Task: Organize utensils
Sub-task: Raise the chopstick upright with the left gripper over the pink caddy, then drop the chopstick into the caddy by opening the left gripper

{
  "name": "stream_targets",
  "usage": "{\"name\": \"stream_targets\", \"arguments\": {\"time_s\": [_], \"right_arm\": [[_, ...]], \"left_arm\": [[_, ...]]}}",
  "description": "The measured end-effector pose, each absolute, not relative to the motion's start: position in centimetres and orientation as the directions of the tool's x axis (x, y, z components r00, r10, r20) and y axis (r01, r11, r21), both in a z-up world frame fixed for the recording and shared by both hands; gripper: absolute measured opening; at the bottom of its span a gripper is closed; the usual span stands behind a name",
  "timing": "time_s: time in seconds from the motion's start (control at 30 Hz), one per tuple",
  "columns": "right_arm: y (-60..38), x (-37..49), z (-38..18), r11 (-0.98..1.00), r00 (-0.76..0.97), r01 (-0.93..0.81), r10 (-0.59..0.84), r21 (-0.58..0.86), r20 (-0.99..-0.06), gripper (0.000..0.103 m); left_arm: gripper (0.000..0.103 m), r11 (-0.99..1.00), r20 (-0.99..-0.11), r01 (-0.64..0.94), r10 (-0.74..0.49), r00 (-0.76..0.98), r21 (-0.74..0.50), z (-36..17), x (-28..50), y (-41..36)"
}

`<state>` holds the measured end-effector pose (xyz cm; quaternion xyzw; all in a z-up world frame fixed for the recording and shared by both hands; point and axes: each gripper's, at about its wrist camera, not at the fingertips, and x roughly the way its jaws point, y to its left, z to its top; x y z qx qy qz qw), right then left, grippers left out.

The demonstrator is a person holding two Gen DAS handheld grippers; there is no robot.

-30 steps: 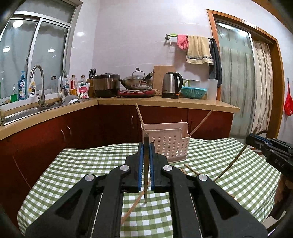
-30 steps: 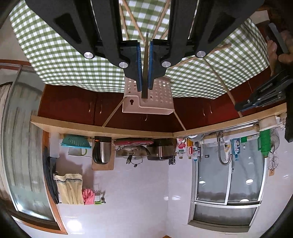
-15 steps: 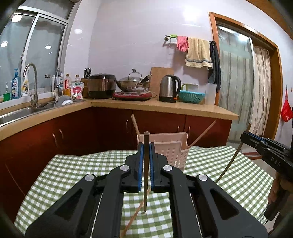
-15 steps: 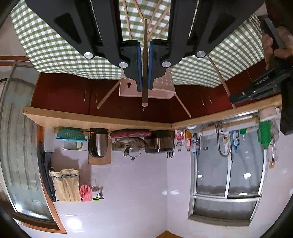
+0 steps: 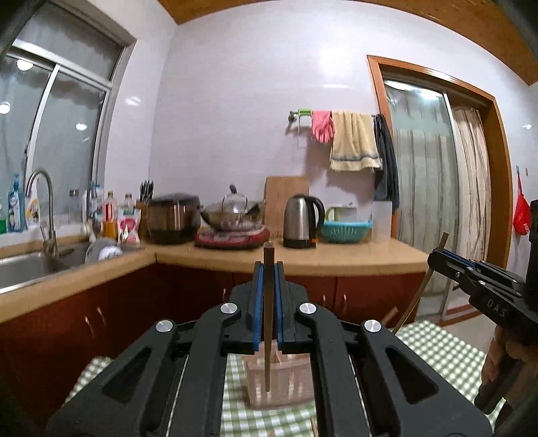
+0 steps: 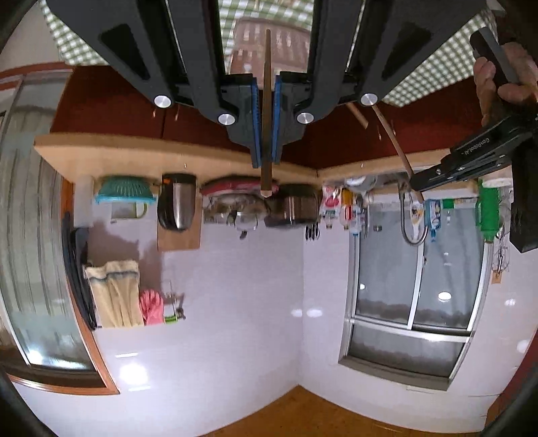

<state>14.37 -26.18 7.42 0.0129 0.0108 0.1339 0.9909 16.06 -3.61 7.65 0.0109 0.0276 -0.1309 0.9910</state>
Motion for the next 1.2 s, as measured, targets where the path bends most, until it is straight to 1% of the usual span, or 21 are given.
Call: {"name": "stream_targets", "arguments": {"time_s": [0.17, 0.3, 0.47, 0.57, 0.73, 0.77, 0.8, 0.83, 0.87, 0.93, 1.0, 1.07, 1.13, 1.2], "right_arm": [[-26.6, 17.5, 8.5, 0.961, 0.962, -0.274, 0.273, 0.046, 0.03, 0.007], [-26.9, 20.2, 7.5, 0.959, 0.962, -0.274, 0.273, 0.068, 0.025, 0.007], [-26.9, 23.3, 4.3, 0.955, 0.958, -0.276, 0.282, 0.11, -0.043, 0.007], [-26.6, 24.3, 2.1, 0.955, 0.955, -0.272, 0.283, 0.121, -0.087, 0.007], [-26.2, 25.6, -0.2, 0.951, 0.943, -0.274, 0.295, 0.141, -0.154, 0.007], [-26.1, 25.7, -0.4, 0.953, 0.943, -0.27, 0.29, 0.138, -0.161, 0.008], [-26.0, 25.7, -0.6, 0.955, 0.944, -0.266, 0.286, 0.135, -0.166, 0.01], [-26.0, 25.6, -0.6, 0.956, 0.945, -0.26, 0.281, 0.133, -0.169, 0.023], [-26.1, 25.4, -0.6, 0.958, 0.947, -0.256, 0.276, 0.133, -0.166, 0.037], [-26.3, 24.8, -0.3, 0.96, 0.952, -0.246, 0.265, 0.132, -0.156, 0.046], [-26.5, 24.4, 0.1, 0.964, 0.954, -0.238, 0.255, 0.121, -0.156, 0.047], [-26.8, 23.6, 0.6, 0.965, 0.956, -0.233, 0.25, 0.119, -0.152, 0.052], [-27.2, 22.7, 0.9, 0.967, 0.959, -0.227, 0.243, 0.116, -0.144, 0.056], [-27.5, 21.8, 1.2, 0.97, 0.963, -0.217, 0.231, 0.107, -0.142, 0.057]], "left_arm": [[0.007, 0.97, -0.012, 0.241, -0.241, 0.97, 0.017, 9.0, 18.9, -4.5], [0.007, 0.974, -0.01, 0.228, -0.228, 0.974, 0.013, 8.7, 21.5, -5.0], [0.007, 0.974, -0.082, 0.224, -0.223, 0.971, 0.007, 5.5, 24.6, -5.4], [0.007, 0.974, -0.145, 0.225, -0.221, 0.964, 0.008, 2.5, 26.1, -5.6], [0.007, 0.974, -0.239, 0.225, -0.219, 0.946, -0.002, -0.7, 28.0, -5.3], [0.01, 0.974, -0.251, 0.225, -0.22, 0.943, -0.007, -1.1, 28.2, -5.2], [0.018, 0.974, -0.262, 0.227, -0.222, 0.939, -0.008, -1.4, 28.3, -5.1], [0.024, 0.974, -0.268, 0.227, -0.221, 0.938, -0.009, -1.5, 28.3, -5.0], [0.039, 0.974, -0.267, 0.224, -0.219, 0.939, -0.009, -1.7, 28.2, -4.8], [0.052, 0.975, -0.256, 0.222, -0.218, 0.942, -0.016, -1.7, 27.6, -4.3], [0.058, 0.977, -0.255, 0.215, -0.211, 0.944, -0.013, -1.5, 27.0, -4.0], [0.061, 0.978, -0.258, 0.208, -0.203, 0.944, -0.011, -1.5, 26.3, -3.7], [0.065, 0.979, -0.265, 0.203, -0.199, 0.943, -0.013, -1.4, 25.5, -3.3], [0.07, 0.981, -0.263, 0.191, -0.189, 0.946, -0.015, -1.4, 24.5, -2.7]]}}
